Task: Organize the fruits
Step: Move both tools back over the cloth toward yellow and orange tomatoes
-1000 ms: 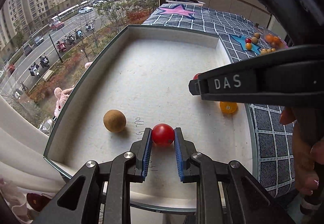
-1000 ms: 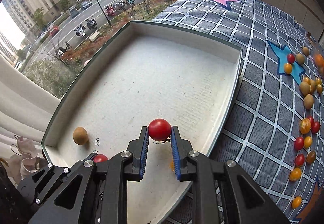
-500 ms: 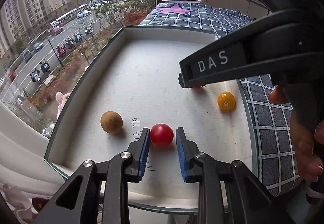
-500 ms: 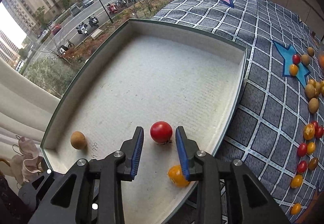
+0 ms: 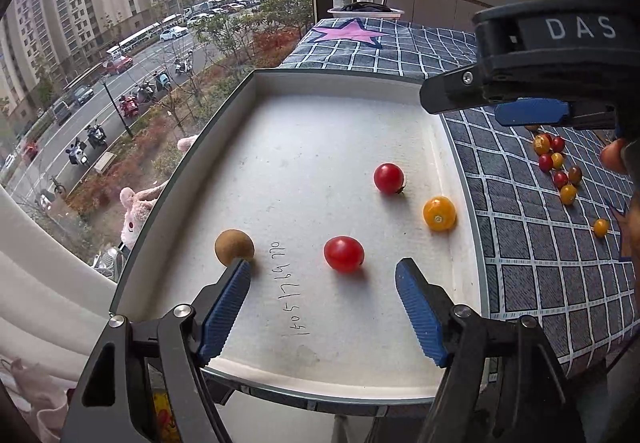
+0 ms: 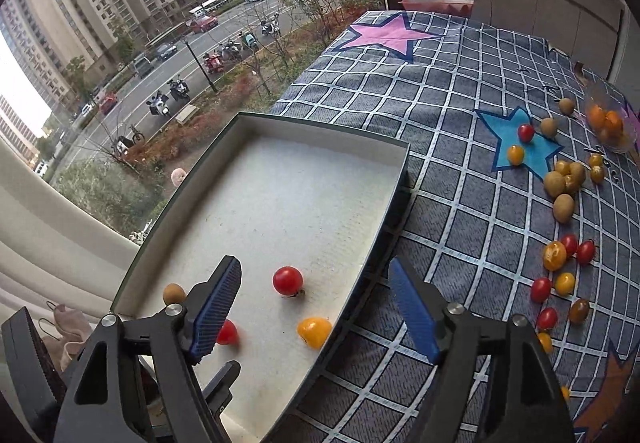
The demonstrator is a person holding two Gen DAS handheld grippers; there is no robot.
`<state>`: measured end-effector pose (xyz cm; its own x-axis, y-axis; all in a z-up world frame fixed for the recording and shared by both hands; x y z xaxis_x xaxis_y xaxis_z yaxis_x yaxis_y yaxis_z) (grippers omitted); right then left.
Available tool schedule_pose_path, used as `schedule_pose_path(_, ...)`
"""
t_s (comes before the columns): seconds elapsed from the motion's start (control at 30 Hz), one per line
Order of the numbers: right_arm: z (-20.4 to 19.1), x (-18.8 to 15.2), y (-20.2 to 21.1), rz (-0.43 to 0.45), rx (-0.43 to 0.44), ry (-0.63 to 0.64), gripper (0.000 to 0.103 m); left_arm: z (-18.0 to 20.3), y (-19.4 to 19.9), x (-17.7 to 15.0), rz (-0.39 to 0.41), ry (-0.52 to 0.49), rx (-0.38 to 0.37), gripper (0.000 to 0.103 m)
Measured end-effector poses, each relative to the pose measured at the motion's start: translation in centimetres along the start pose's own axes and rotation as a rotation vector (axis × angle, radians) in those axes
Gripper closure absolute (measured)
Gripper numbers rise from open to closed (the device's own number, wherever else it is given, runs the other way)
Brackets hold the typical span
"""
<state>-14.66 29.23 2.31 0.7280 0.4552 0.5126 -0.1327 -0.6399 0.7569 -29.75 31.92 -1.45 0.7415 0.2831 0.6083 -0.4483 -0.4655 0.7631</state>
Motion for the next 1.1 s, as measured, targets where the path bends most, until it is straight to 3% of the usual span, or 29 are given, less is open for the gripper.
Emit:
schedule_pose_path(0.37, 5.8, -3.2, 5.6, 0.057, -0.053, -0.094, 0.024, 3.0, 1.8, 1.7, 0.040, -0.057, -0.013, 0.027)
schedule_pose_path(0.67, 13.0, -7.2, 11.2, 0.097, -0.169, -0.182, 0.024, 8.2, 3.9, 3.0, 0.062, -0.130, -0.076, 0.027)
schedule_pose_path(0.9, 18.3, -11.1, 14.0, 0.109, -0.218, -0.295, 0.024, 13.4, 3.8, 3.3, 0.044, -0.208, -0.115, 0.027)
schedule_pose_path(1.1, 18.8, -14.0, 14.2, 0.106, -0.239, -0.288, 0.024, 16.7, 2.7, 4.2, 0.003, -0.232, -0.146, 0.027)
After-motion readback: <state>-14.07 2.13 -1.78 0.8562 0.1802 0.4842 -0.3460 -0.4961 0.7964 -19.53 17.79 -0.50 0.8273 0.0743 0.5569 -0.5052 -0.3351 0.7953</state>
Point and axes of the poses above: each gripper's, at about its wrist camera, not at the fingertips, and y roughly against the way its jaws point, z to its right, x to its top, the point moved 6 cm from there along -y, roughly the way its jaws point, and after that the axes turned 13 degrees about x, right-handed, at the moved point
